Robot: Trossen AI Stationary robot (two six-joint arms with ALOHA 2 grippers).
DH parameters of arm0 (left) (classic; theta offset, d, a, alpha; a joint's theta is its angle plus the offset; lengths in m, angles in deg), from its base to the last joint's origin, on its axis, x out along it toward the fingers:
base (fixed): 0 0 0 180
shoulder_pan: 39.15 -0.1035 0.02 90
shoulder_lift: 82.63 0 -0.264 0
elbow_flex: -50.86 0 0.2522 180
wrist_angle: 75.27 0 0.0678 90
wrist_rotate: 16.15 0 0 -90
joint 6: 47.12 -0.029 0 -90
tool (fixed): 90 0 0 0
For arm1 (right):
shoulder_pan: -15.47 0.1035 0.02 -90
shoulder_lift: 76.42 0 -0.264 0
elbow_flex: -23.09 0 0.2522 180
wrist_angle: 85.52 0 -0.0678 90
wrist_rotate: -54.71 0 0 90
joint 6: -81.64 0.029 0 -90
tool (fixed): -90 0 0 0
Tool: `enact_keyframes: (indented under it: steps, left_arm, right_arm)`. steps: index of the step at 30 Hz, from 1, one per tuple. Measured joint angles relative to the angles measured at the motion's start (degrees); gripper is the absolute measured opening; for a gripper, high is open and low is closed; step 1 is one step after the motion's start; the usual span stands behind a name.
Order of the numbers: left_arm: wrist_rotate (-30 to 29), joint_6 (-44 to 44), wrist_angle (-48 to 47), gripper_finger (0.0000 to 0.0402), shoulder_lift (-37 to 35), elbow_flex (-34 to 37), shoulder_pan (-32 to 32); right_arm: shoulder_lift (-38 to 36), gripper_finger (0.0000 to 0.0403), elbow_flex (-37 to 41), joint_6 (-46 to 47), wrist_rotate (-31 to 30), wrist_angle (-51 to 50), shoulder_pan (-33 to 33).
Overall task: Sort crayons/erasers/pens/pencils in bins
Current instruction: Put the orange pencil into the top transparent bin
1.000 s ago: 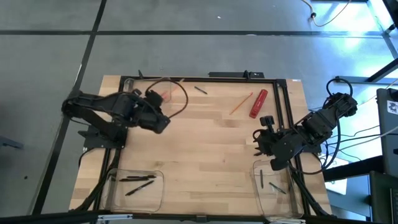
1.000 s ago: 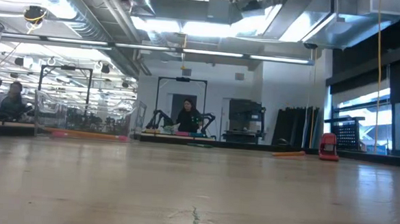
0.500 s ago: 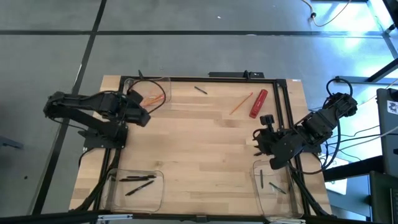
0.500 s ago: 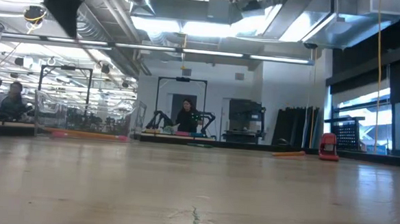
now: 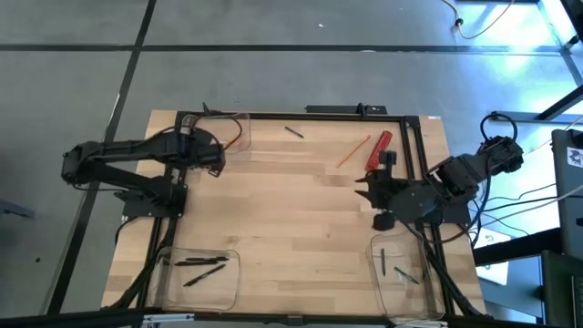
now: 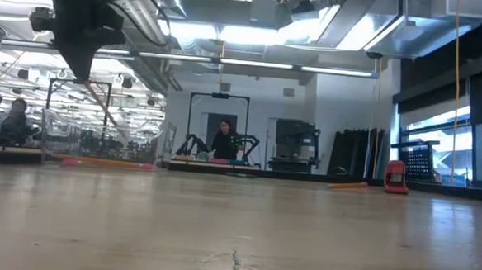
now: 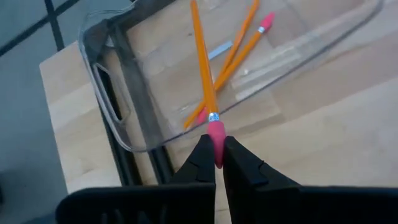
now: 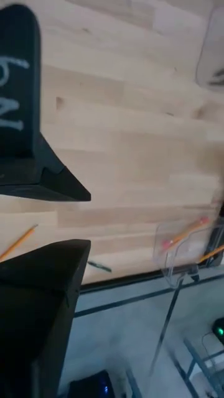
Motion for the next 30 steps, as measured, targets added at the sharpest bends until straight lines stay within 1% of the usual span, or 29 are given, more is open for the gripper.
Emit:
enact_keyframes:
  steps: [7, 10, 16, 23, 30]
  left_arm:
    - [6.0, -7.5, 8.2, 0.0001, 0.1, 0.2, -6.1]
    - [8.7, -10.1, 9.9, 0.0001, 1.3, 0.2, -8.7]
    - [9.3, -10.4, 10.3, 0.0001, 5.9, 0.2, -13.0]
    - [10.5, -10.4, 11.8, 0.0003, 10.4, 0.2, -16.0]
    - [11.0, -10.4, 11.9, 0.0039, 11.2, 0.2, -16.5]
  right_arm:
    - [0.0, 0.0111, 0.0, -1.1, 0.0, 0.0, -3.1]
    - [0.0, 0.0111, 0.0, -1.3, 0.0, 0.0, -3.9]
    - [0.0, 0.0111, 0.0, -1.3, 0.0, 0.0, -4.3]
    - [0.0, 0.0111, 0.0, -1.5, 0.0, 0.0, -4.4]
    - [0.0, 0.0111, 0.0, -1.5, 0.0, 0.0, -4.4]
